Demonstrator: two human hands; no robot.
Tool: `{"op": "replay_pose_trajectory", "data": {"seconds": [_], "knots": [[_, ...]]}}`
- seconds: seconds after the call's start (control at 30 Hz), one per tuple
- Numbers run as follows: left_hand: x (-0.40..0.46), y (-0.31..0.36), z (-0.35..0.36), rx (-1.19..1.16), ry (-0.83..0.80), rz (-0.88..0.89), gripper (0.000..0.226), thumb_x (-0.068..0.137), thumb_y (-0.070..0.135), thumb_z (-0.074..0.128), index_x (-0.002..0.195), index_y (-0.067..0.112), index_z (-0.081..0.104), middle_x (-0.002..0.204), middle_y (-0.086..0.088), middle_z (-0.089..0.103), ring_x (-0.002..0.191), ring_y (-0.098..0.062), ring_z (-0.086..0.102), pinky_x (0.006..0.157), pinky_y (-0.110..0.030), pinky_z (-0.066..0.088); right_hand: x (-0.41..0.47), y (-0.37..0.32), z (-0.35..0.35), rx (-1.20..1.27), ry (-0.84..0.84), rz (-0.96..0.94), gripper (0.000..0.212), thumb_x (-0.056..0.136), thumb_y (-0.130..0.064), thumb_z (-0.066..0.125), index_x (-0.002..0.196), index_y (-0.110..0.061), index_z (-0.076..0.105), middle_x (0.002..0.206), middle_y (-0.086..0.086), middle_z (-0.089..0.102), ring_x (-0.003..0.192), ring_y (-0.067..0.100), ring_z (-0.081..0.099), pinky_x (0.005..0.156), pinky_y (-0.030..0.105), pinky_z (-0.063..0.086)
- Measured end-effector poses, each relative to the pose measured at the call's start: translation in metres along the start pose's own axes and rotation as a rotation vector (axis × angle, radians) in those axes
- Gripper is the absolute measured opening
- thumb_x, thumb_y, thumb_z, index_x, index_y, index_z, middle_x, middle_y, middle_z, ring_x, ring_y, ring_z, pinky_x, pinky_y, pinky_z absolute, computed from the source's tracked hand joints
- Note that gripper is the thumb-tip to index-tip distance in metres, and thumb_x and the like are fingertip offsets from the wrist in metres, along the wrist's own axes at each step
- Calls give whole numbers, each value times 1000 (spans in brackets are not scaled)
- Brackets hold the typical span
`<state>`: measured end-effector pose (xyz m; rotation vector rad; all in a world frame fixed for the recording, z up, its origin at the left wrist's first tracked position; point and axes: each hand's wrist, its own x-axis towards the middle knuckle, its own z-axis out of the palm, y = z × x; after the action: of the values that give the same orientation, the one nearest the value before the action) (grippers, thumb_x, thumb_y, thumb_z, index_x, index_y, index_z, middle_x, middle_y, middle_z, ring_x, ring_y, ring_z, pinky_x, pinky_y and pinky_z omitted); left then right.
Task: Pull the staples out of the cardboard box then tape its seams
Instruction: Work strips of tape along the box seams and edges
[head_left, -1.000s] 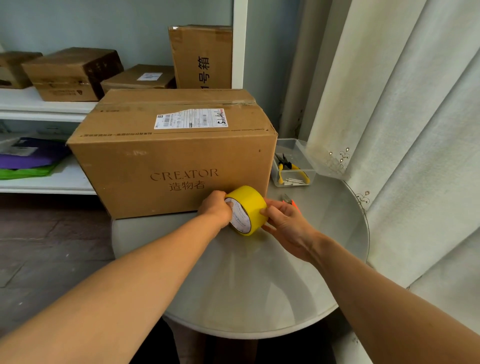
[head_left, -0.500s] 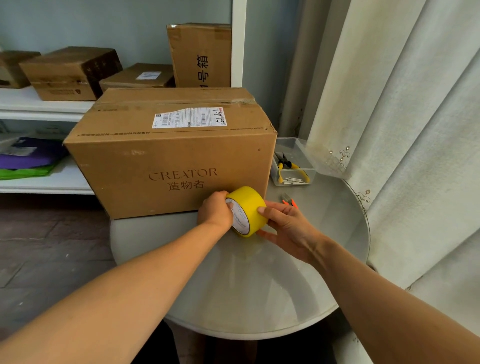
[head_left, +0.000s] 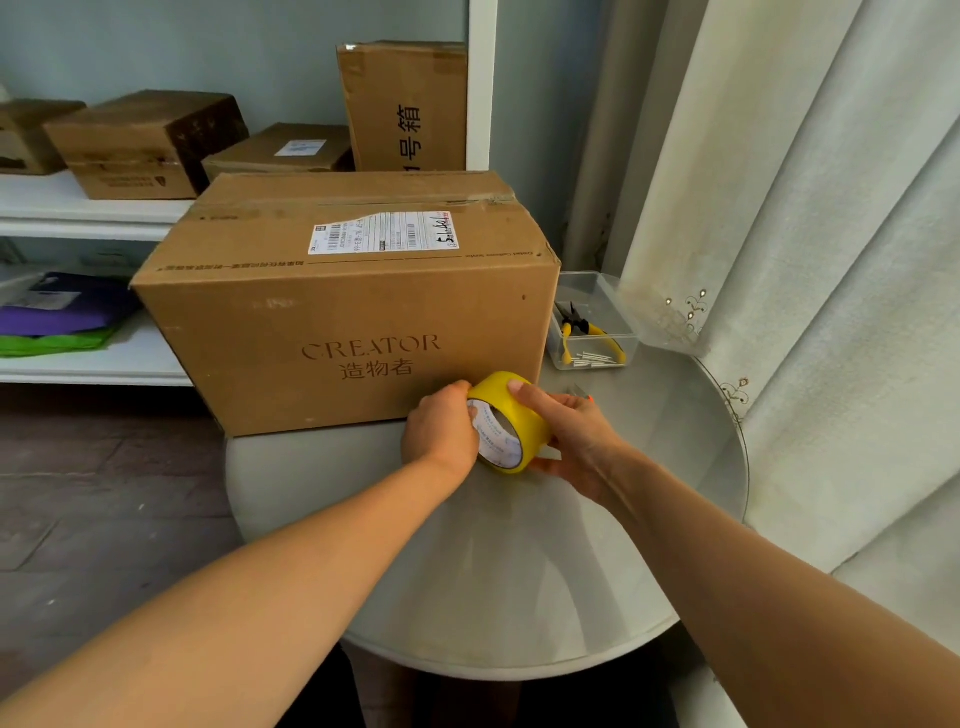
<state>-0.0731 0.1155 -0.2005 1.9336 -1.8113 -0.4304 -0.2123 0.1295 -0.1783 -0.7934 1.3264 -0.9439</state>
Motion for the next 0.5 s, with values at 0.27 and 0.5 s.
{"op": "replay_pose_trajectory", "data": {"seconds": [0.27,0.5], "knots": [[-8,6,-20,-23,-30,213,40,91,19,55,129,29,51,119,-4,61,111,-28,55,85,-37,47,-1,-14,15,-211,88,-43,49,76,-51,73,96,-8,63,89,8,67,74,17,61,67,32,52],[-3,-6,-20,-97,-60,78,33,92,10,41,122,21,51,116,-12,62,106,-37,55,82,-38,46,-5,-14,7,-272,-99,-99,46,87,-42,64,114,-4,65,116,15,65,99,20,63,84,39,55]]}}
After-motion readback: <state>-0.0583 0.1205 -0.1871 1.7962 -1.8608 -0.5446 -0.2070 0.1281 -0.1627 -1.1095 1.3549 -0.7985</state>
